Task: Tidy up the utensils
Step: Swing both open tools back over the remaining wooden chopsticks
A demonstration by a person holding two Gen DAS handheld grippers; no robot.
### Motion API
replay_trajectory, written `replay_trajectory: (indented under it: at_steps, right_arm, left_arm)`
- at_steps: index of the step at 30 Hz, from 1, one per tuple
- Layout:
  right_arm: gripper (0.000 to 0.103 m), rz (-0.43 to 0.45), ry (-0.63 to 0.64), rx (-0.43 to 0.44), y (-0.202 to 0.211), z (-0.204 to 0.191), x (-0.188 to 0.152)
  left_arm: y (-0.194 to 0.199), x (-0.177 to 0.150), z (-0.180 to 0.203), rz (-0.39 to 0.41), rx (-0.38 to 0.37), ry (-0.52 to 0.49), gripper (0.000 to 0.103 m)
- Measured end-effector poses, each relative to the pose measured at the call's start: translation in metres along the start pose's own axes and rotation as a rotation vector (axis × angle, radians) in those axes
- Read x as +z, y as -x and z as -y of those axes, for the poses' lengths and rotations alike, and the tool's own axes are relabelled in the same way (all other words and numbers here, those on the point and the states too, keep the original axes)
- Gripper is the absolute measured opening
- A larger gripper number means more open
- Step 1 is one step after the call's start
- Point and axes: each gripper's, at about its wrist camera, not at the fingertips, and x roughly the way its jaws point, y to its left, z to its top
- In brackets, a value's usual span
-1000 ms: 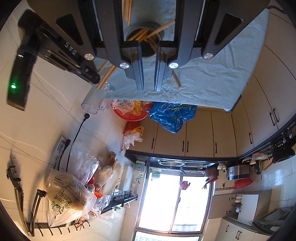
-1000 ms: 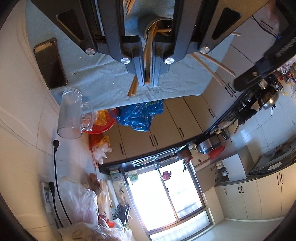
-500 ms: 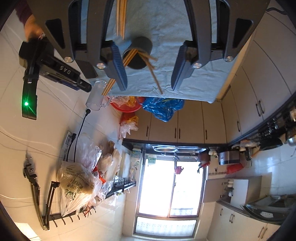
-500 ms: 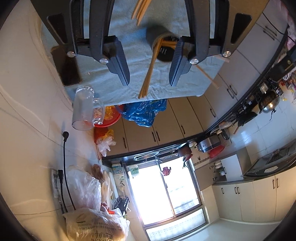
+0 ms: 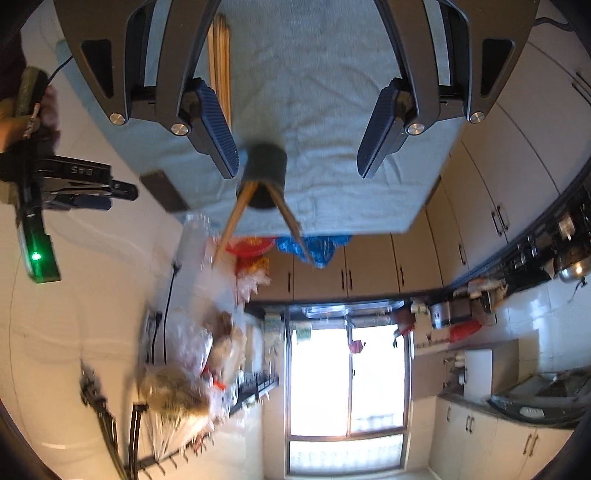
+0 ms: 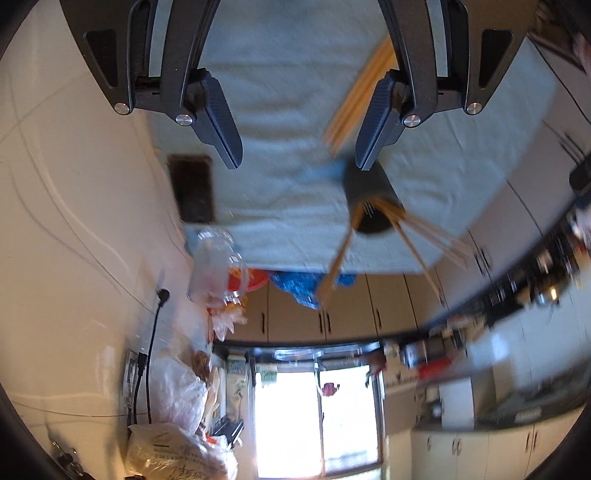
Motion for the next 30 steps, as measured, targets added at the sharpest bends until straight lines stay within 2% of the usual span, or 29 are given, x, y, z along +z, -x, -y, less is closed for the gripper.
replay_trajectory:
  at_steps: [8,12,15,18,23,24,27,30]
  right_arm:
    - [0.073,-0.083,0.124,-0.087,-0.010,-0.007,-0.049]
    - [0.077,-0.101,0.186,-0.111,-0.020,-0.020,-0.064]
    - [0.077,-0.120,0.210,-0.111,-0.032,-0.027,-0.075]
    - [0.077,-0.141,0.184,-0.093,-0.042,-0.028,-0.085]
    - [0.077,-0.168,0.039,-0.041,-0.052,-0.007,-0.100]
    - [0.077,-0.168,0.011,-0.031,-0.053,-0.003,-0.103]
    - [0.077,-0.166,-0.050,-0.007,-0.053,0.008,-0.109]
    - [0.077,-0.172,-0.079,0.013,-0.055,0.013,-0.114]
  left_arm:
    - [-0.047,-0.045,0.002,-0.210,0.025,0.024,0.066]
    - [-0.064,-0.060,0.003,-0.261,0.054,-0.004,0.066]
    - [-0.076,-0.069,0.003,-0.299,0.047,0.000,0.066]
    - [-0.089,-0.077,0.003,-0.338,0.004,0.016,0.066]
    - [-0.117,-0.091,0.020,-0.422,-0.118,0.009,0.065]
    - [-0.122,-0.093,0.025,-0.434,-0.141,0.004,0.062]
    - [-0.146,-0.101,0.041,-0.513,-0.200,-0.011,0.033]
    - [-0.169,-0.107,0.054,-0.556,-0.260,-0.002,0.024]
